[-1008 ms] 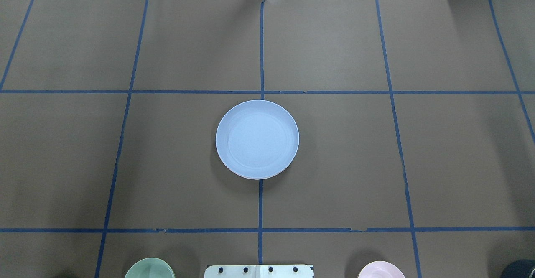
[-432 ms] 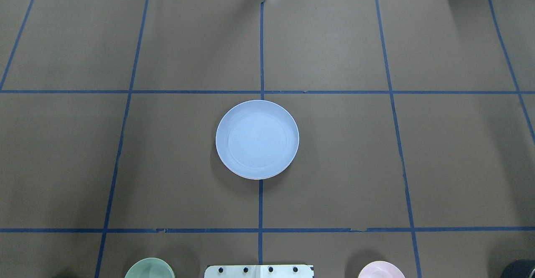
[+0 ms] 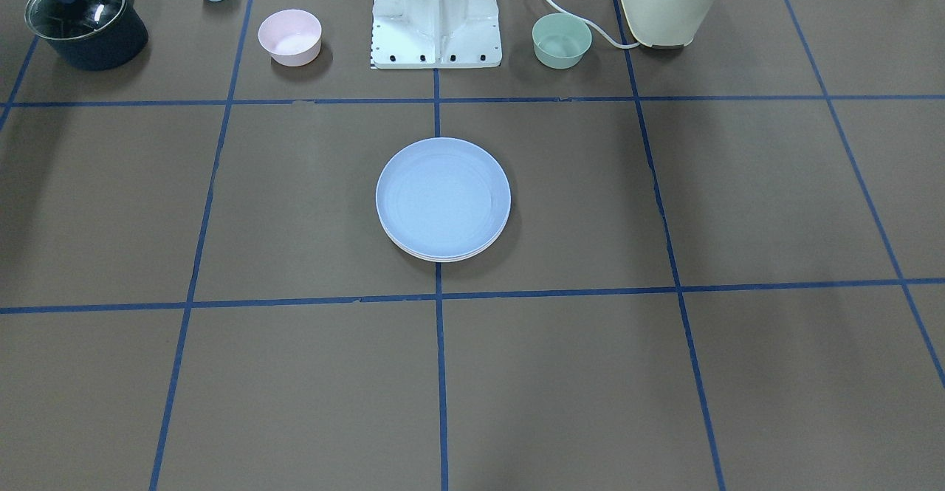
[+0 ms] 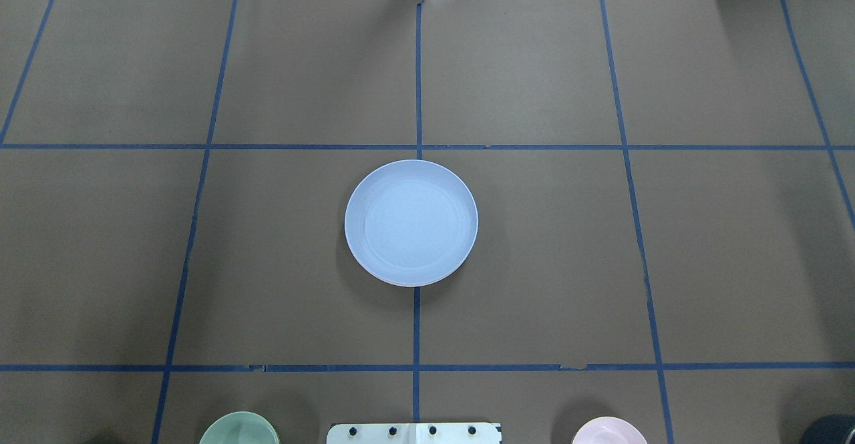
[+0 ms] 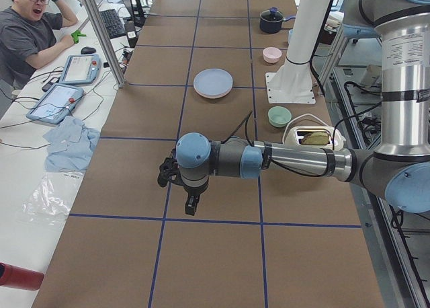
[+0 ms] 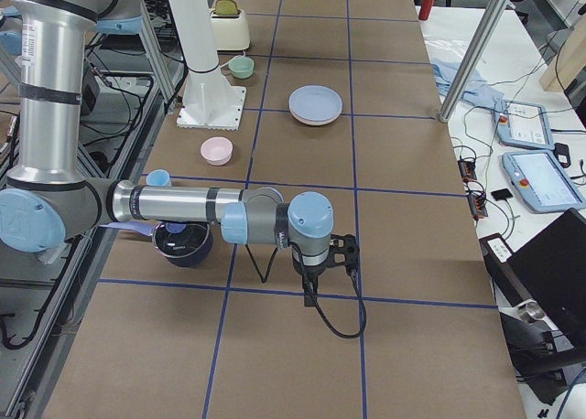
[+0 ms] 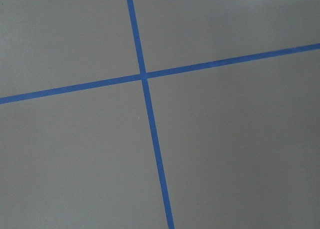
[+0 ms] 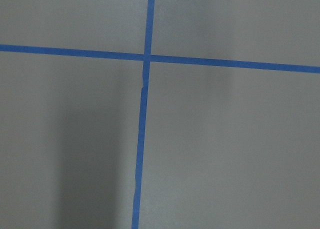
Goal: Stack three plates with pink and blue
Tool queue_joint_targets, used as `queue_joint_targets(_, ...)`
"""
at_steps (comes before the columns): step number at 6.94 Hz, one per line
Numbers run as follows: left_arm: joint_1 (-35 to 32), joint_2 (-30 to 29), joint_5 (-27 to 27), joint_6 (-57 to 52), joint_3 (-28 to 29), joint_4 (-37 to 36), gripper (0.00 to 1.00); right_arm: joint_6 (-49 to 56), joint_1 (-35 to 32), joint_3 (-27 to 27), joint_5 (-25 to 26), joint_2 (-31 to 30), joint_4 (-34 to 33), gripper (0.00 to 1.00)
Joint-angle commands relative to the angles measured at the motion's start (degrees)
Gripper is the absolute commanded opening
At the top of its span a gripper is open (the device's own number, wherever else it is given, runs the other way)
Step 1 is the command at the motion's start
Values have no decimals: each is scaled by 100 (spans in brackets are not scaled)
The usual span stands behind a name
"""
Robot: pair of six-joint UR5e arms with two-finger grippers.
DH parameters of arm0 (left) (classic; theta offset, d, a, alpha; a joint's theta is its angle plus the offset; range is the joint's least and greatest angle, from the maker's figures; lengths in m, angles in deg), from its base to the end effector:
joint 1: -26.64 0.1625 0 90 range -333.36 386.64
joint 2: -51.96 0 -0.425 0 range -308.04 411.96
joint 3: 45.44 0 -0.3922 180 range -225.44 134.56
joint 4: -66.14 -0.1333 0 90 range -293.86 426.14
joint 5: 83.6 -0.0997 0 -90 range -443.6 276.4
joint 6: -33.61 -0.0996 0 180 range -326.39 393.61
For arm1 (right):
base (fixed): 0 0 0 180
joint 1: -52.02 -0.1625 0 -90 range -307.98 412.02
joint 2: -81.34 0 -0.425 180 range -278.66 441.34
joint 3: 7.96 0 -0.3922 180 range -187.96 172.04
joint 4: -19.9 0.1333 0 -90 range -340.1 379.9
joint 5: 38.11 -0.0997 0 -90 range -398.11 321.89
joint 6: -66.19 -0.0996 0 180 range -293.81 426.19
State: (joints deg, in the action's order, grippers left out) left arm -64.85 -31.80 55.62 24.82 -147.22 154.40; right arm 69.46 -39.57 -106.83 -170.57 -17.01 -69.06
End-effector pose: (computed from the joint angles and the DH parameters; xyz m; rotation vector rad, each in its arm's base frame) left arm -0.0695 -0.4463 0.6054 0.1390 0.8505 0.1479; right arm 0.0780 -0.4301 0.6502 0.0574 -0.7393 -0.0381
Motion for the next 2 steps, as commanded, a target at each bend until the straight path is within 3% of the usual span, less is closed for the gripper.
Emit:
queue_joint_targets(1, 0, 0, 0, 0, 0, -2, 100, 7, 0, 26, -8, -9, -7, 100)
queue_joint_targets(2, 0, 0, 0, 0, -9, 7, 100, 16, 0, 26, -8, -35, 2, 100)
